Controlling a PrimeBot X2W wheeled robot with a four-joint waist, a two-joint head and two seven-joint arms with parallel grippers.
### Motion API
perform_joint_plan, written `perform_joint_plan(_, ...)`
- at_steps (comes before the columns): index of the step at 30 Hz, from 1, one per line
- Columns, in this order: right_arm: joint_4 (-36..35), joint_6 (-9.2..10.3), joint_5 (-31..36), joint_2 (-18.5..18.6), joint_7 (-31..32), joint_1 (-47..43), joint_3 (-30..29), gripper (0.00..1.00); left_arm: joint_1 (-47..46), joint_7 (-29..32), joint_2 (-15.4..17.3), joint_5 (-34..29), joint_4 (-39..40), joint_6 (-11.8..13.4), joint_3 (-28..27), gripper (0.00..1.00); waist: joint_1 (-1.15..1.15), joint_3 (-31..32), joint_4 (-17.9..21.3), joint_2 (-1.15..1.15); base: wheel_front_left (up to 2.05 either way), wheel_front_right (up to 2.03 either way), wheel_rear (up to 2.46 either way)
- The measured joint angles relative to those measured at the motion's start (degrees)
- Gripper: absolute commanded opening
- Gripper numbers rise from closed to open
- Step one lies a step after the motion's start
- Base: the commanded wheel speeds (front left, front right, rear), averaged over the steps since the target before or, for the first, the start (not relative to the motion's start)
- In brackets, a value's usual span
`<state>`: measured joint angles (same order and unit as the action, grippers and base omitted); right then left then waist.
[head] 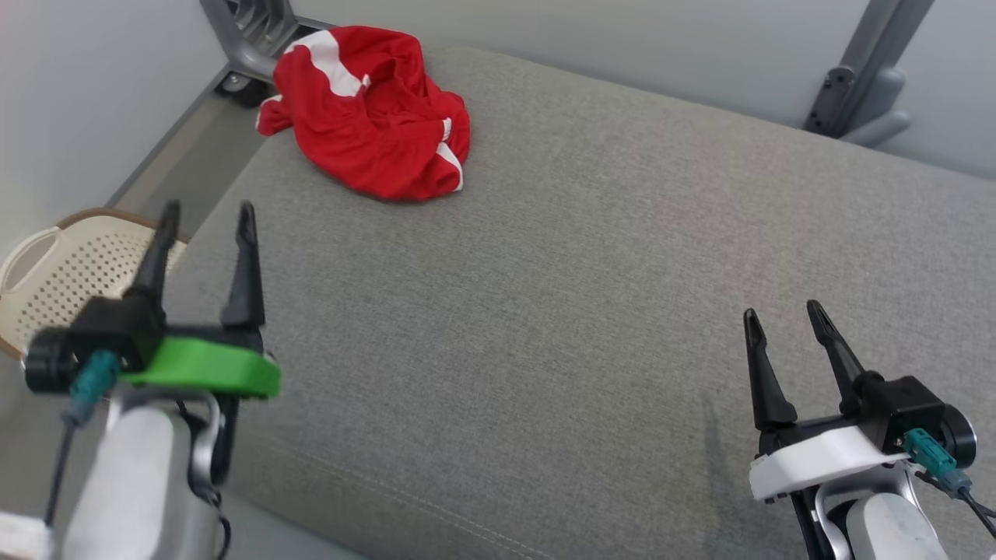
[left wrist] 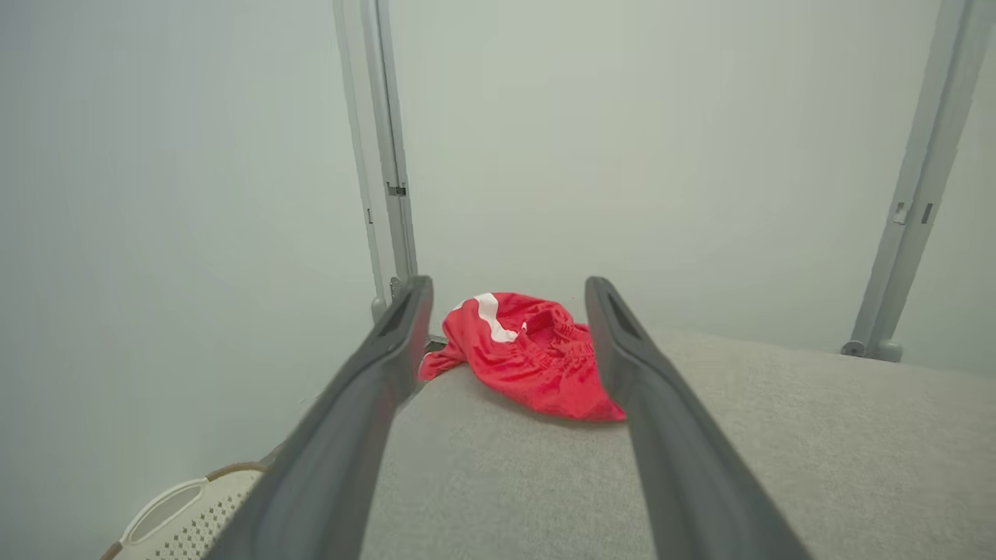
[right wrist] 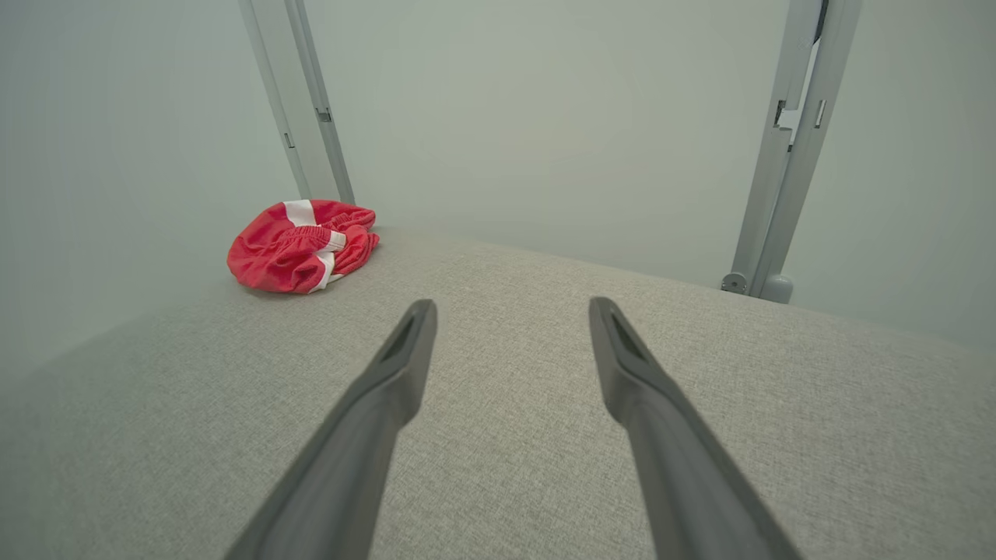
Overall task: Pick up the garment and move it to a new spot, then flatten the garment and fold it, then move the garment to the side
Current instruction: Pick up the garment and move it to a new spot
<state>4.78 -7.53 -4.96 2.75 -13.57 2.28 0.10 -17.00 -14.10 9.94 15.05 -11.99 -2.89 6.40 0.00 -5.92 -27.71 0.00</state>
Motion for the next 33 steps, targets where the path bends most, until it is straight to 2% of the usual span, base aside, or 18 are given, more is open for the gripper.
perform_joint_plan(5,-2.47,0.00,1.77,0.01,1.42,2.61,0.80,1.00,-13.72,4.71,4.57,0.73,-2.78,-2.67,-0.11,1.00,0.00,-3.06,3.33,0.00,0.00,0.00,0.00)
perform_joint_plan(9,-4.35,0.00,2.80,0.01,2.13,4.67,1.47,1.00,-24.01,9.87,8.83,3.57,-7.56,-3.99,0.60,1.00,0.00,-6.33,6.96,0.00,0.00,0.00,0.00)
perform_joint_plan(12,-5.52,0.00,3.58,0.05,2.64,5.89,1.83,1.00,-30.14,14.08,12.40,5.33,-11.99,-4.35,2.58,1.00,0.00,-8.95,10.01,0.00,0.00,0.00,0.00)
perform_joint_plan(15,-6.42,0.00,3.81,0.09,2.88,6.39,1.82,1.00,-34.59,16.69,15.17,8.59,-15.24,-4.48,6.86,1.00,0.00,-11.60,13.12,0.00,0.00,0.00,0.00)
perform_joint_plan(21,-7.36,0.00,4.03,0.12,2.87,6.49,1.45,1.00,-37.99,20.68,19.23,14.33,-23.36,-4.49,12.88,1.00,0.00,-16.71,18.93,0.00,0.00,0.00,0.00)
perform_joint_plan(30,-8.09,0.00,4.05,0.12,2.46,6.55,1.83,1.00,-38.35,23.64,21.32,17.05,-36.38,-4.50,16.35,1.00,0.01,-22.53,25.00,0.00,0.00,0.00,0.00)
perform_joint_plan(33,-8.35,0.00,4.06,0.12,2.46,6.58,2.00,1.00,-39.22,23.60,21.76,16.23,-39.89,-3.04,16.70,1.00,0.00,-23.87,26.07,0.00,0.00,0.00,0.00)
